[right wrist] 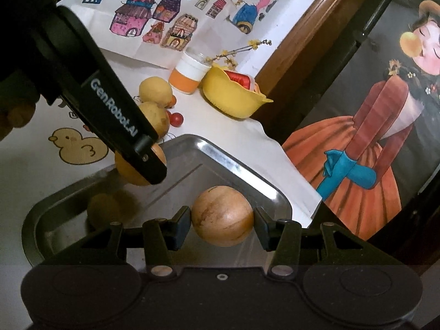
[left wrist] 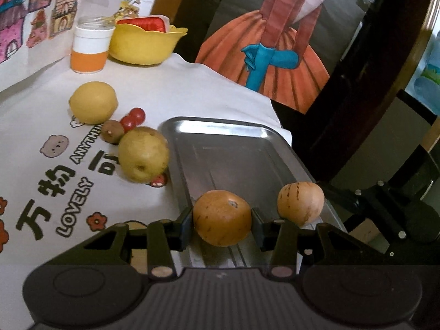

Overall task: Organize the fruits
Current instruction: 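Lower both held round fruits into the metal tray and open both grippers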

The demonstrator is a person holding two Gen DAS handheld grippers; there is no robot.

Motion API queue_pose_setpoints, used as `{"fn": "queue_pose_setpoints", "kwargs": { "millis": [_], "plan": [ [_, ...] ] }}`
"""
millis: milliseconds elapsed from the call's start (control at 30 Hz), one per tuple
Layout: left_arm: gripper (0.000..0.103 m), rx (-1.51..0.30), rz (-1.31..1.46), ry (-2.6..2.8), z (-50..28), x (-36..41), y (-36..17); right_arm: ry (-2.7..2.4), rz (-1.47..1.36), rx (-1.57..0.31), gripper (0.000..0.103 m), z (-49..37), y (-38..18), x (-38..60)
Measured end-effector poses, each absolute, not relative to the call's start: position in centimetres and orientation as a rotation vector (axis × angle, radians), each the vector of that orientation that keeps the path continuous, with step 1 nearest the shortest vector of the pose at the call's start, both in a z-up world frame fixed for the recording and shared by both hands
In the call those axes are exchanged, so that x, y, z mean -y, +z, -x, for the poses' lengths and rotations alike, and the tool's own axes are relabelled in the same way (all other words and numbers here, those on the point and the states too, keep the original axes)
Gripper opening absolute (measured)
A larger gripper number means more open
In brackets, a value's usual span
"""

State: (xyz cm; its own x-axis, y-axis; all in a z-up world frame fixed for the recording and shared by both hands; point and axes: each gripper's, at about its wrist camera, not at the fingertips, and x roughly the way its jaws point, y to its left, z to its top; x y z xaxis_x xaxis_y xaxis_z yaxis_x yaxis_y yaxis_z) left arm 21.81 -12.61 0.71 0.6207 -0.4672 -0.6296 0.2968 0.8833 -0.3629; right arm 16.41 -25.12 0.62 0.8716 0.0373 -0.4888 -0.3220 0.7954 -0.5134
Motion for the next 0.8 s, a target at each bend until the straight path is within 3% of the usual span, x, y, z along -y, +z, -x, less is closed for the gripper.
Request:
{"fn": "queue_pose_setpoints", "kwargs": {
  "millis": [800],
  "plan": [
    [0.049,-0.807,0.141,-0.457,-21.5,14.9,0.3,0.205,0.533,-0.572,0.052,-18.0,0.1,26.3]
  ]
}}
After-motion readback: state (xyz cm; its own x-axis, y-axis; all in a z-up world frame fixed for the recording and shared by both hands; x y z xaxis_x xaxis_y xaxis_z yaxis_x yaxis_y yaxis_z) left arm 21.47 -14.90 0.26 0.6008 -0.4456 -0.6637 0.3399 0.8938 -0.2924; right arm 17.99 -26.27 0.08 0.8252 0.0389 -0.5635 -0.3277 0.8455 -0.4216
